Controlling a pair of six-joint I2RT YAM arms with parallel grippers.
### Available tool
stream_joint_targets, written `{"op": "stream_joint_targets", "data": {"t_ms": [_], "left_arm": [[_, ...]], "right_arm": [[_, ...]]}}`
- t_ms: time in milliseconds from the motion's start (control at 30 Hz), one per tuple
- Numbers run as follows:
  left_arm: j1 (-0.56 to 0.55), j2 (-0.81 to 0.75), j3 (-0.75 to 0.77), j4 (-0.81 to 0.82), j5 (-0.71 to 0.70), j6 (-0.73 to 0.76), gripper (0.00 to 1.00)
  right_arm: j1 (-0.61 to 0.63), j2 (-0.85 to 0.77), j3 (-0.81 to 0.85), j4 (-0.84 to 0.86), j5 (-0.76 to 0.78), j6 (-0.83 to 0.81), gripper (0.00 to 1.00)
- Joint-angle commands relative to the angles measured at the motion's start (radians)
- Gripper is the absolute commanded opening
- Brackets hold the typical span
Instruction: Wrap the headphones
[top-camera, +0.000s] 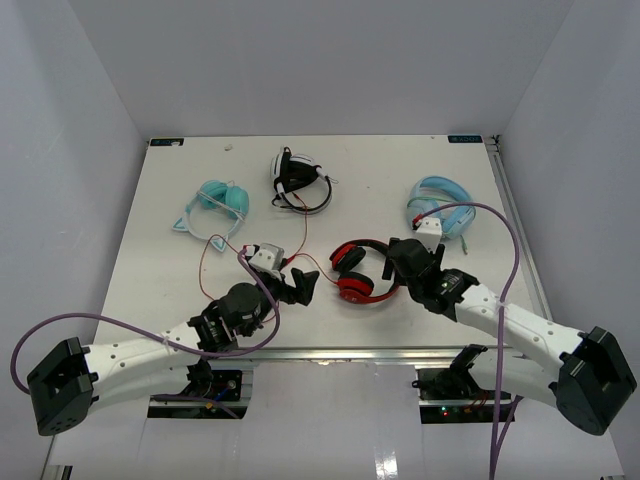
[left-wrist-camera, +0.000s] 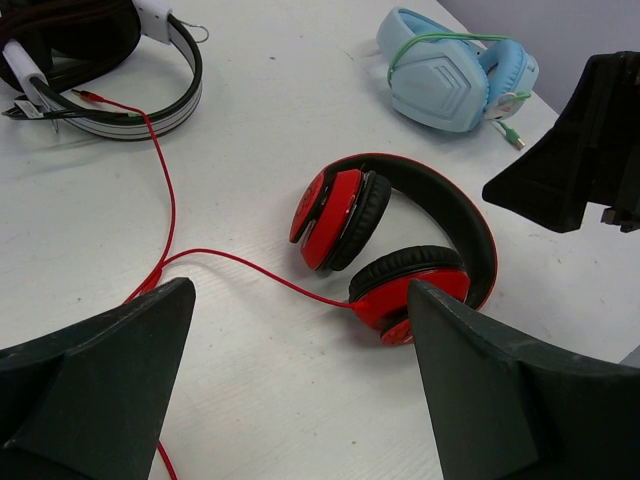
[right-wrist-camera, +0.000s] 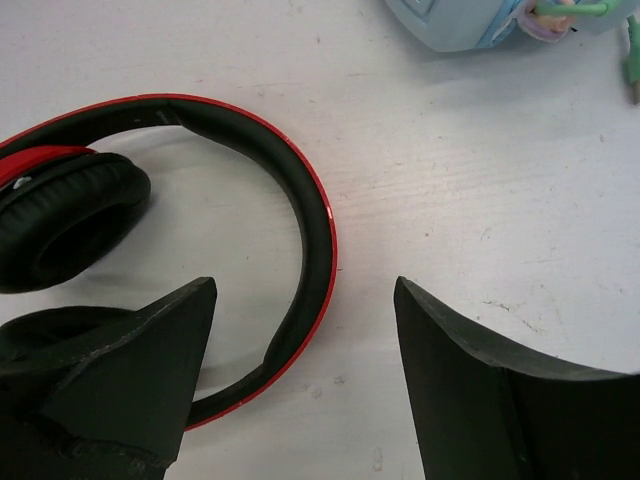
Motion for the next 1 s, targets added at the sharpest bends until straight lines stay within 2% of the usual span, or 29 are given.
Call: {"op": "stream_joint_targets", "data": {"t_ms": [0, 167, 333, 633, 967], "left_arm": [[-0.003, 0.004, 0.014, -0.011, -0.032, -0.025, 0.98], [-0.003, 0.005, 0.018, -0.018, -0.039, -0.034, 0.98], [-0.003, 0.009, 0.016, -0.018, -0.044, -0.034, 0.98], [-0.003, 0.007, 0.016, -0.020, -0.045, -0.033, 0.98], [-0.003, 0.038, 0.023, -0.019, -0.048, -0.032, 0.96]], "right_arm": [[-0.036, 0.084, 0.068, 0.028, -0.015, 0.037, 0.78], [-0.069, 0.143, 0.082, 0.058, -0.026, 0.038, 0.77], [-0.108, 0.167, 0.022, 0.150, -0.097, 0.023, 0.75], [-0.118, 0.284, -0.007, 0.239, -0.167, 0.009, 0.73], [-0.118, 0.279, -0.112, 0.295, -0.206, 0.057, 0.70]]}}
